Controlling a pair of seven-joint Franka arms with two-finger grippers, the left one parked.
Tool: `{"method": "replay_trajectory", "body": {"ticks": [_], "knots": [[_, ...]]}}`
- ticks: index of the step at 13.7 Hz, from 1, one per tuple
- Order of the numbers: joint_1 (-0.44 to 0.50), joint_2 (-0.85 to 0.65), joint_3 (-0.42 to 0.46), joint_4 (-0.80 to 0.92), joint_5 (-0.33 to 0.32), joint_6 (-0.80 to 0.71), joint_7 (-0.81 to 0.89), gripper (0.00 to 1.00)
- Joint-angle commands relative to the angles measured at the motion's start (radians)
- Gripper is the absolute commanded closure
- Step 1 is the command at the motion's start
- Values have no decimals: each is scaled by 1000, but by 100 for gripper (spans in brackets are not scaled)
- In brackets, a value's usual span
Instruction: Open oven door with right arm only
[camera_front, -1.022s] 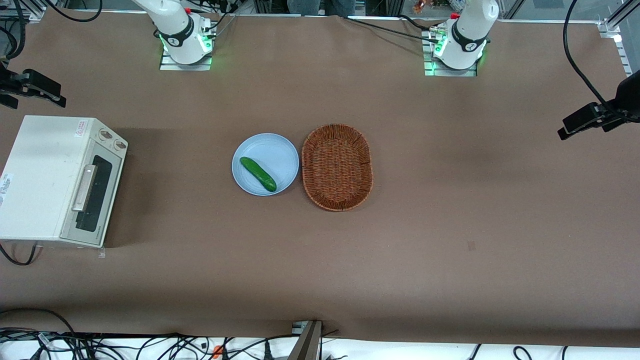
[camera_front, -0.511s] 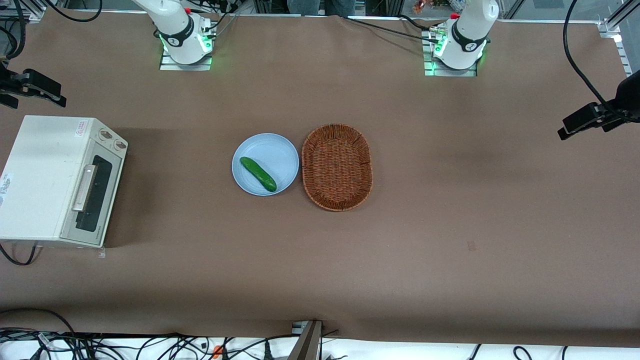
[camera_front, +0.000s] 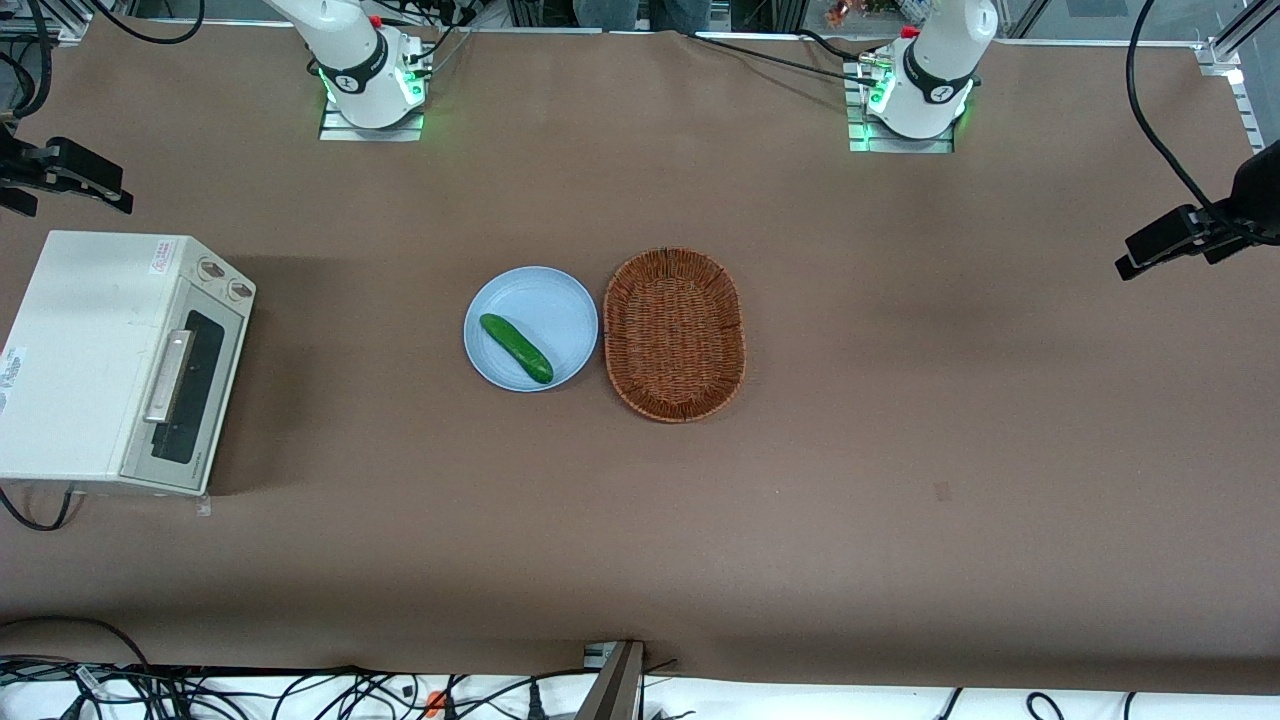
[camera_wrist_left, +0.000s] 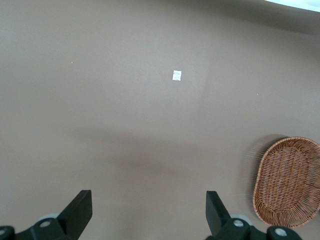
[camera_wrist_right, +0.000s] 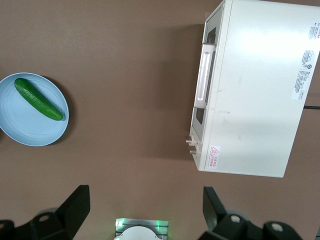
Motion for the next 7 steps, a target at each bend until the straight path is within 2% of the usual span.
{"method": "replay_trajectory", "body": {"ticks": [1,7], "knots": [[-2,1,6,9,-5,-20,-5,0],[13,73,8,-3,-8,-23,-5,0]]}}
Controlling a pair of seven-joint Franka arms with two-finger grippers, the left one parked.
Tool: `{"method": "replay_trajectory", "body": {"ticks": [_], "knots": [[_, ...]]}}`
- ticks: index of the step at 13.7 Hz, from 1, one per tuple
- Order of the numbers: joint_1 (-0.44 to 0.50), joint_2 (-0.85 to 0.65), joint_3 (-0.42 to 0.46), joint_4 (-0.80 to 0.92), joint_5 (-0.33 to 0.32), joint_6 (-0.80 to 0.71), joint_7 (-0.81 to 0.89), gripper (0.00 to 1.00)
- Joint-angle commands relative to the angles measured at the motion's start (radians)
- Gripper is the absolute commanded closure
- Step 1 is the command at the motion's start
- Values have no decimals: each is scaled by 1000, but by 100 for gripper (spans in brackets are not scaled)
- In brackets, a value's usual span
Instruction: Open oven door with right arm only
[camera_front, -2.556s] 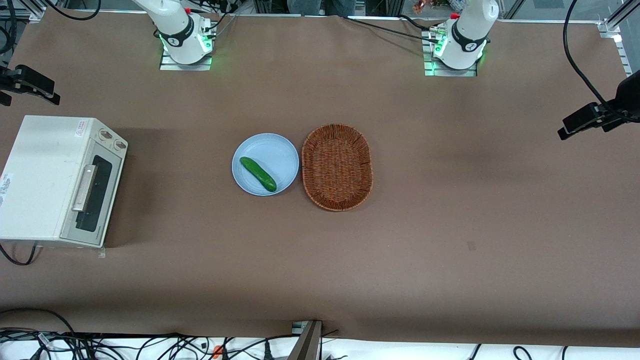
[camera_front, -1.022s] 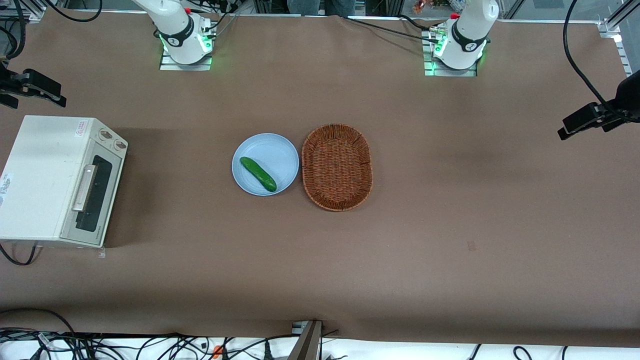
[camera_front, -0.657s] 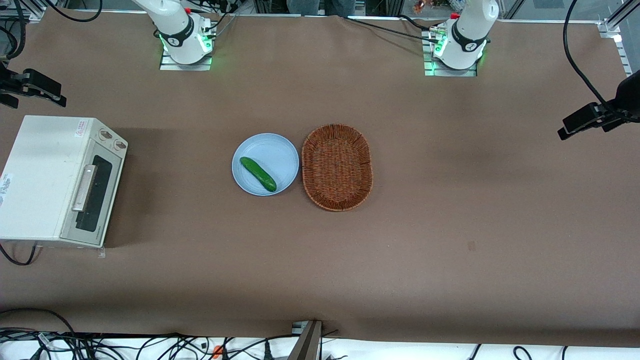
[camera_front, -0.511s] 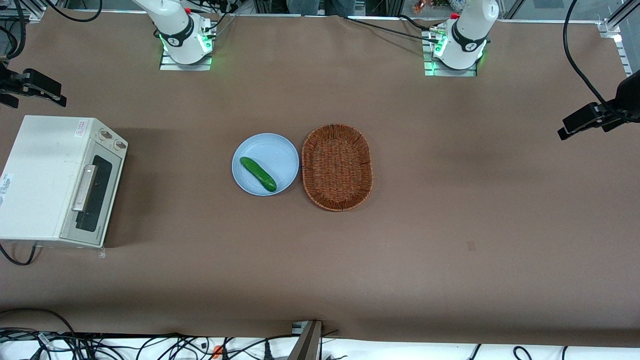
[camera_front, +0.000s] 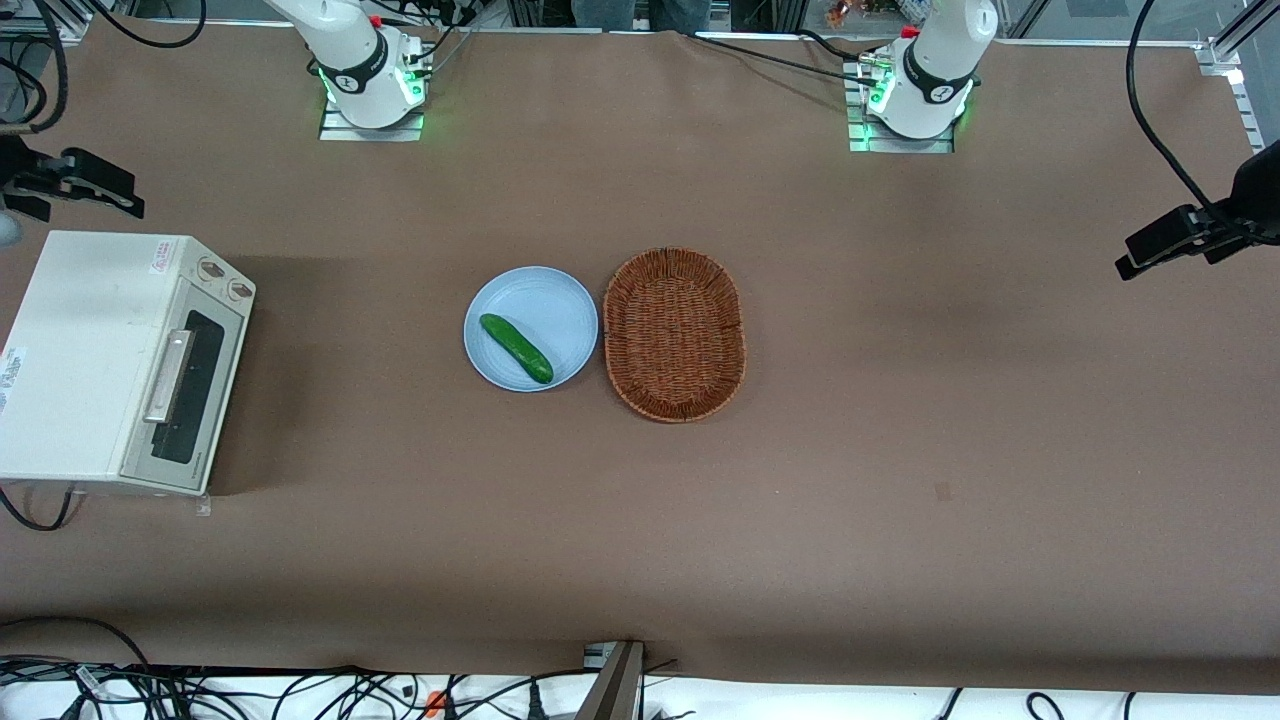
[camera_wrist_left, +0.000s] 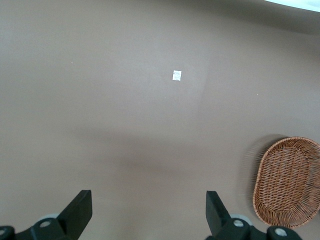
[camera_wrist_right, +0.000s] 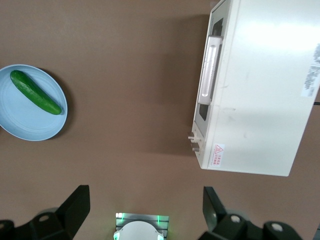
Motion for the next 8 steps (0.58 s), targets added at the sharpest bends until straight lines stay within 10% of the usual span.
{"method": "replay_trajectory", "body": {"ticks": [1,8], "knots": [[12,56,3,0,-6,-11,-4,0],[28,216,0,-1,-13,41,15,7]]}}
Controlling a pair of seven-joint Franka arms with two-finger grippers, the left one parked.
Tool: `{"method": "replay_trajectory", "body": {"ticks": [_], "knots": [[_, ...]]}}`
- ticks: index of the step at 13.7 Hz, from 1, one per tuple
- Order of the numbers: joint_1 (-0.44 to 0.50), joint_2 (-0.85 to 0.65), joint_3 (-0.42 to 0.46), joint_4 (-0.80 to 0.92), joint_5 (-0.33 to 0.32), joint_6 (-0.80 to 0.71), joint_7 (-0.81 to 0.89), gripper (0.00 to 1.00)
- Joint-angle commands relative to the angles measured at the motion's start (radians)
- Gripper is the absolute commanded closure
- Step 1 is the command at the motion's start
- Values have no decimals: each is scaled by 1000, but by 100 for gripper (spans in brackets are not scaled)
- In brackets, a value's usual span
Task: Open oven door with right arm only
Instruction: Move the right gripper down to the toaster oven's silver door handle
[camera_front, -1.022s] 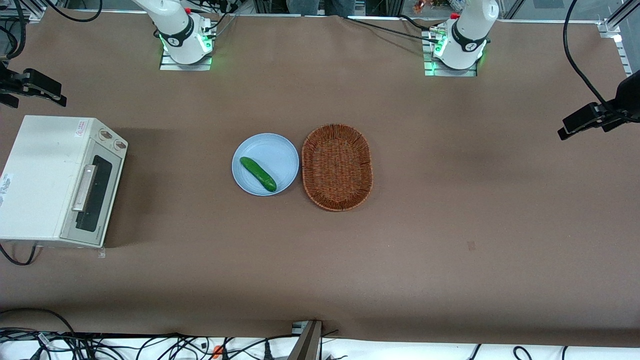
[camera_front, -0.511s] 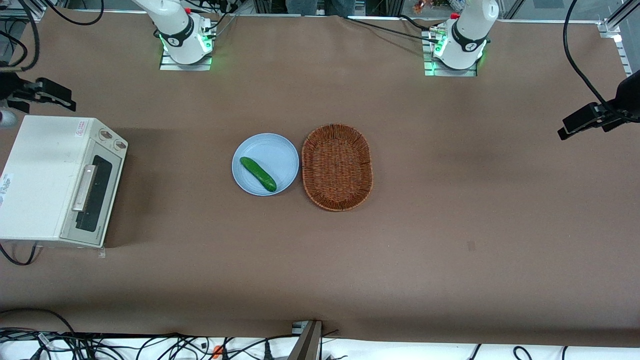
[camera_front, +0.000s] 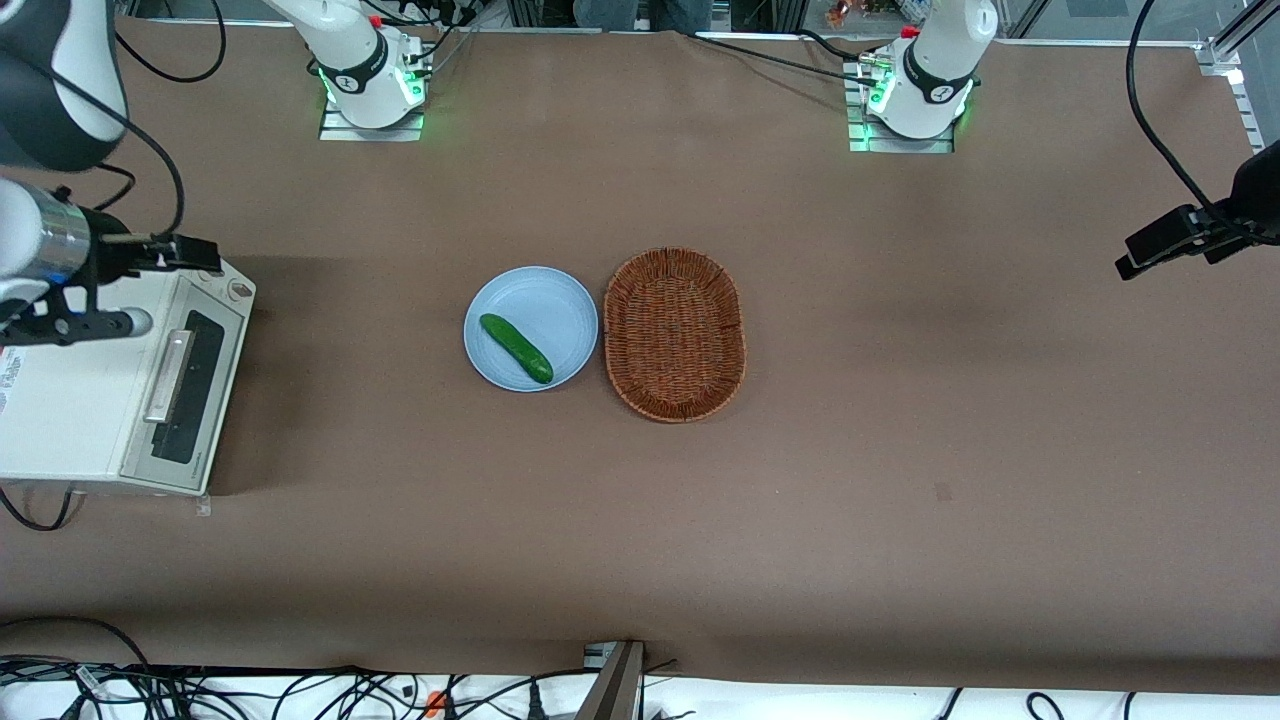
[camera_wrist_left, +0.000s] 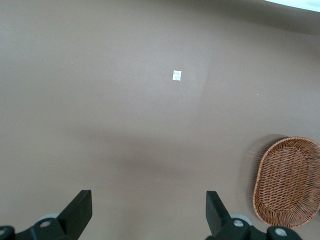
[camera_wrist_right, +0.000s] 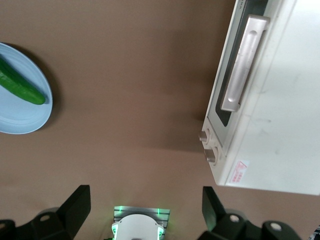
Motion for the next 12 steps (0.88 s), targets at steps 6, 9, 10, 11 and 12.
{"method": "replay_trajectory", "body": {"ticks": [6,9,10,11,12], "knots": [[4,151,-1,5,-124,90,71,62],[5,197,-1,6,-208,134,71,95],[5,214,-1,6,-239,153,70,100],[5,226,-1,8,-270,159,66,100],[5,238,-1,11,-317,161,60,100]]}}
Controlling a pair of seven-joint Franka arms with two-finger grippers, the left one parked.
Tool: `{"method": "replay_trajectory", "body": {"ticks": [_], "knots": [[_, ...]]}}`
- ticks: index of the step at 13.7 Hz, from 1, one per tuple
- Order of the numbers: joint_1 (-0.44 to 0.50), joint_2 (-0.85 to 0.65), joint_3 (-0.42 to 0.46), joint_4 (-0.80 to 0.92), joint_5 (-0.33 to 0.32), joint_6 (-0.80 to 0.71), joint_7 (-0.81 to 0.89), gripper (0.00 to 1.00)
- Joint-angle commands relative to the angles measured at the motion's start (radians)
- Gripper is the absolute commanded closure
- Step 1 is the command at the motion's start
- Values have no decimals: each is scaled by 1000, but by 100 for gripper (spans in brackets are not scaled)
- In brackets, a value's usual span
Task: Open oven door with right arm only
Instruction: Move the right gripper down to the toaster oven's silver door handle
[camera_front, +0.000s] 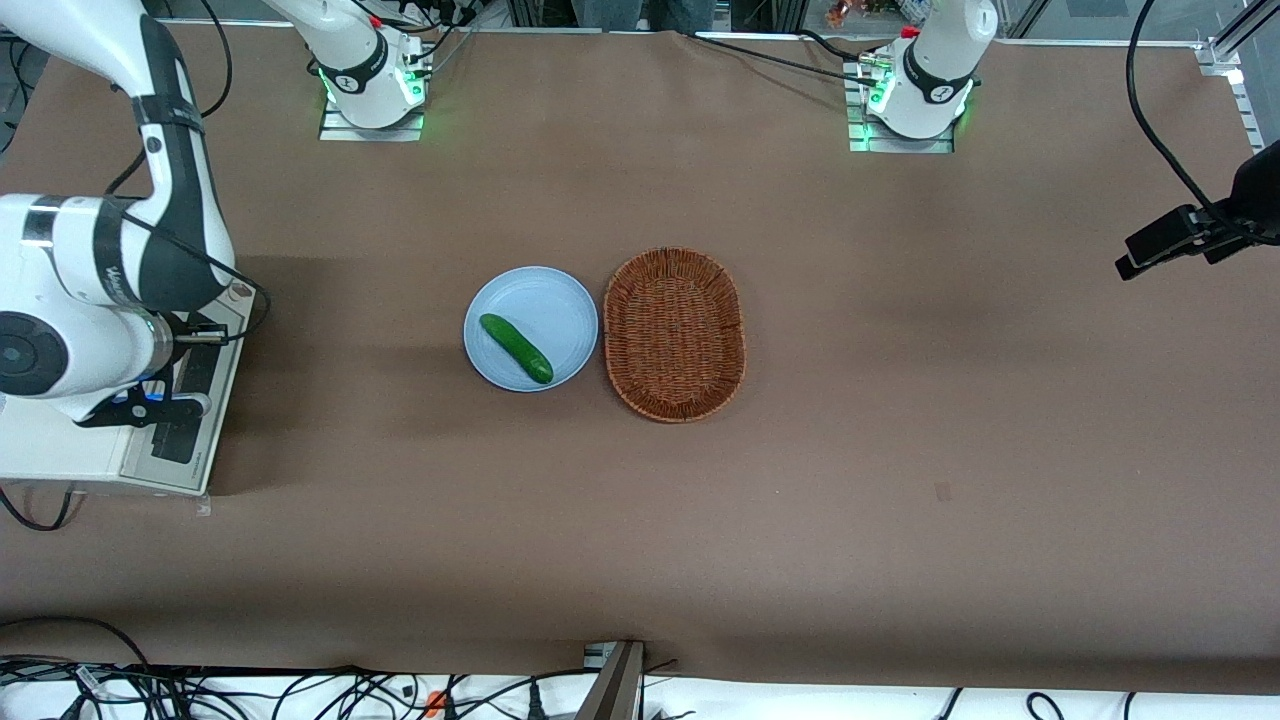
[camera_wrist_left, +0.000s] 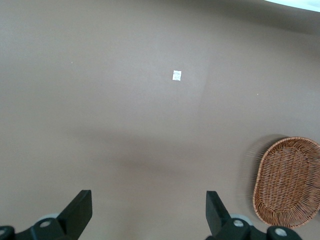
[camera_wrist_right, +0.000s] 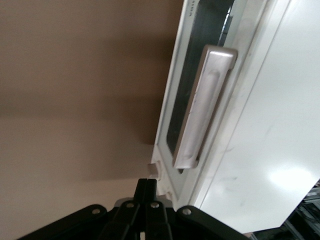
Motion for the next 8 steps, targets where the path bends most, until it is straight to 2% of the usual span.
{"method": "replay_trajectory", "body": {"ticks": [1,8], "knots": [[4,28,0,11,-111,13,6,100],[-7,69,-3,10,-156,51,3,100]]}}
